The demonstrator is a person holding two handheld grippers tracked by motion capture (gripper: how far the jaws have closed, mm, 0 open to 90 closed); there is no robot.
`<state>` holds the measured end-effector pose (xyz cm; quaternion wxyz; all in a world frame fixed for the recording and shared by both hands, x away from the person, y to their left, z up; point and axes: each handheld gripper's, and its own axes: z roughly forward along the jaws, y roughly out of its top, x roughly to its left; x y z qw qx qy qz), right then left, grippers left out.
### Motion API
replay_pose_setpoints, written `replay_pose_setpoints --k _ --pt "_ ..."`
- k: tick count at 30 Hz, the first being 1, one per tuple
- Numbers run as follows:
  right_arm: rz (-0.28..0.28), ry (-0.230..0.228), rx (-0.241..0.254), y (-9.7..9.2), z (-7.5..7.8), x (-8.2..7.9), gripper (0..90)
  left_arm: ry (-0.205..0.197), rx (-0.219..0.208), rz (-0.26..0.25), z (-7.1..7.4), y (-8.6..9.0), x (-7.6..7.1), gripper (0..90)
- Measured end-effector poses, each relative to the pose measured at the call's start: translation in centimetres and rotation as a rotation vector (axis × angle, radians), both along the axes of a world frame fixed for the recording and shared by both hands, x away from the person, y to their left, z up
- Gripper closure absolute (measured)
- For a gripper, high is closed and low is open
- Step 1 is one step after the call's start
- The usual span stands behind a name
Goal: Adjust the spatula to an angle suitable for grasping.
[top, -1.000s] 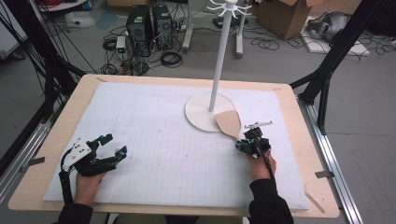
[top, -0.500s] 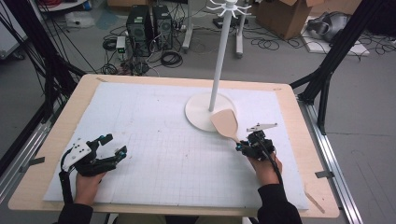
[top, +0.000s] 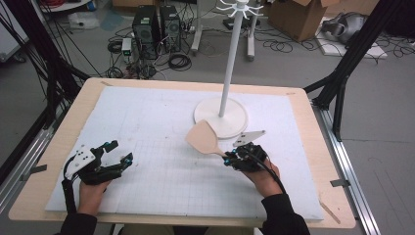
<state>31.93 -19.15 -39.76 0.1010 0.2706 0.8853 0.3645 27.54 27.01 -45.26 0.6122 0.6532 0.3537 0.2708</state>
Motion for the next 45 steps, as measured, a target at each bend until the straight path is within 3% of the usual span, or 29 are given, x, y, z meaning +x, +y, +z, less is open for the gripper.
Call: replay_pose_setpoints --k 5,8,19,20,21,24,30,33,38,39,40,42,45 --pt "0.138 0.005 -0.036 2.6 -0.1 0.4 77.7 0.0 -0.004 0.003 0.0 0.0 0.0 21.9" --pt "0.2 0.015 -0.027 3.7 -0.3 0.5 77.7 0.0 -0.005 0.003 0.0 0.0 0.0 21.9" --pt "0.376 0.041 -0.011 7.0 -1.2 0.0 77.5 0.001 -0.006 0.002 0.0 0.0 0.1 21.9" --pt "0.415 0.044 -0.019 7.7 -1.5 -0.1 77.5 0.002 -0.007 0.001 0.0 0.0 0.0 21.9" --pt "0.415 0.044 -0.019 7.7 -1.5 -0.1 77.5 0.002 -0.007 0.001 0.0 0.0 0.0 21.9" --pt "0.487 0.062 -0.046 8.7 -1.8 -0.4 77.5 0.006 -0.008 0.0 0.0 0.1 0.1 21.9" --pt "0.571 0.058 -0.079 9.7 -2.1 -0.6 77.4 0.031 -0.012 -0.013 0.0 0.1 0.4 21.9" --pt "0.59 0.056 -0.093 9.9 -2.2 -0.5 77.3 0.031 -0.016 -0.01 0.0 0.1 0.4 22.0" --pt "0.567 0.049 -0.105 10.0 -2.4 -0.5 76.0 0.023 -0.004 -0.01 0.0 0.0 0.3 23.2" --pt "0.554 0.037 -0.079 9.9 -2.3 -0.4 67.3 0.023 -0.004 -0.012 0.1 0.1 0.3 23.5" --pt "0.517 0.029 -0.054 9.7 -2.0 -0.4 64.2 0.024 -0.006 -0.013 0.1 0.1 0.3 24.2" --pt "0.478 0.013 -0.005 8.9 -1.2 -0.4 60.1 0.034 -0.016 -0.014 0.1 0.2 0.4 24.9" --pt "0.376 -0.029 0.077 6.5 -0.1 -0.7 56.3 0.056 -0.011 -0.033 0.2 0.2 0.6 25.1"
